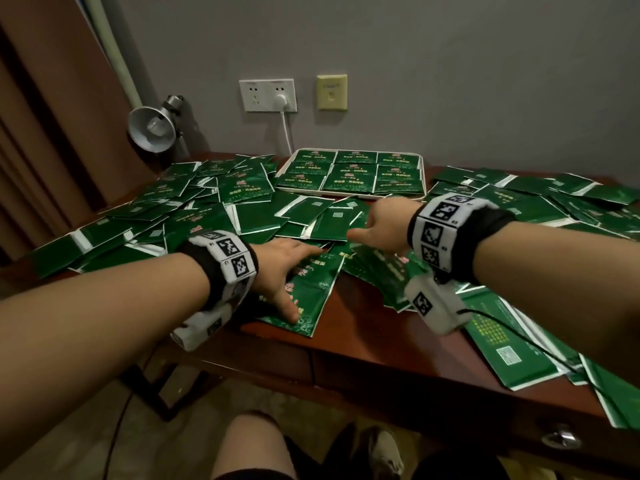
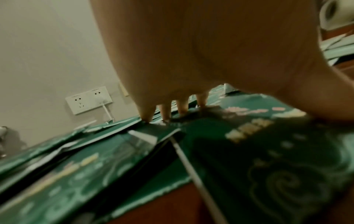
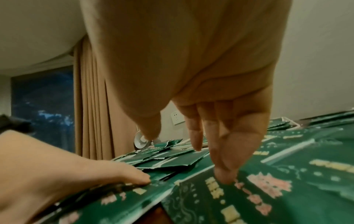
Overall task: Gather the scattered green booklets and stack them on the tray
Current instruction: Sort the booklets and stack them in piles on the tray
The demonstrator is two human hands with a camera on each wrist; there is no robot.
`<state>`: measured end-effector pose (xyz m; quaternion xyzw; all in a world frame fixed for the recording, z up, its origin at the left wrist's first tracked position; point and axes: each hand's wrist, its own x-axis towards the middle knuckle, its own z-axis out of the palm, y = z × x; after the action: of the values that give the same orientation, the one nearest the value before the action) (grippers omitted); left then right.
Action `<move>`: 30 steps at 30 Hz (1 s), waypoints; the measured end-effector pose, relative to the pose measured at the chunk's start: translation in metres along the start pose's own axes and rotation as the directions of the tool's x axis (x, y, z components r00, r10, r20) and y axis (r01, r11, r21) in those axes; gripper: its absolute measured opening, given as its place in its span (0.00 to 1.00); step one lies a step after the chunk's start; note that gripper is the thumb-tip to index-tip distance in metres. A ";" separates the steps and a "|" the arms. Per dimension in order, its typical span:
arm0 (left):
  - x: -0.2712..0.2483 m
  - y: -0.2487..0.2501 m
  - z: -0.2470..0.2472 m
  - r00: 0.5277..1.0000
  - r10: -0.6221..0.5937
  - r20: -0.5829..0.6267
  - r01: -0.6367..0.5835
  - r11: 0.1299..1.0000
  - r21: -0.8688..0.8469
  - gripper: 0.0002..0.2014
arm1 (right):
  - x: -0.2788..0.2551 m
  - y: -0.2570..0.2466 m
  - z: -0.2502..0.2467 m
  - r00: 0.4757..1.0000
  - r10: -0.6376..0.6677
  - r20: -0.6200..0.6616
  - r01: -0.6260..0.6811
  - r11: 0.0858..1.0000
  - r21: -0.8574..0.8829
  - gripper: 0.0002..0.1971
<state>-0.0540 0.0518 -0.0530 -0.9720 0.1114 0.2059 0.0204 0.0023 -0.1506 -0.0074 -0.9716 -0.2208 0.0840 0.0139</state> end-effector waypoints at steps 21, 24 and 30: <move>0.015 -0.012 -0.021 0.939 -0.185 -0.290 0.170 0.982 -0.077 0.32 | 0.001 -0.004 0.036 0.992 0.098 0.076 -0.087 0.986 -0.142 0.37; 0.017 -0.006 -0.003 0.980 -0.139 -0.142 0.133 0.990 -0.047 0.51 | 0.002 -0.004 0.041 0.978 0.110 0.178 -0.079 0.982 -0.172 0.46; 0.021 0.003 0.011 0.972 -0.138 -0.192 0.145 0.989 0.020 0.51 | -0.001 -0.013 0.041 0.991 0.090 0.096 -0.064 0.967 -0.247 0.42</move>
<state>-0.0400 0.0453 -0.0720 -0.9922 0.0469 0.1081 0.0409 -0.0108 -0.1396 -0.0467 -0.9679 -0.1919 0.1084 -0.1207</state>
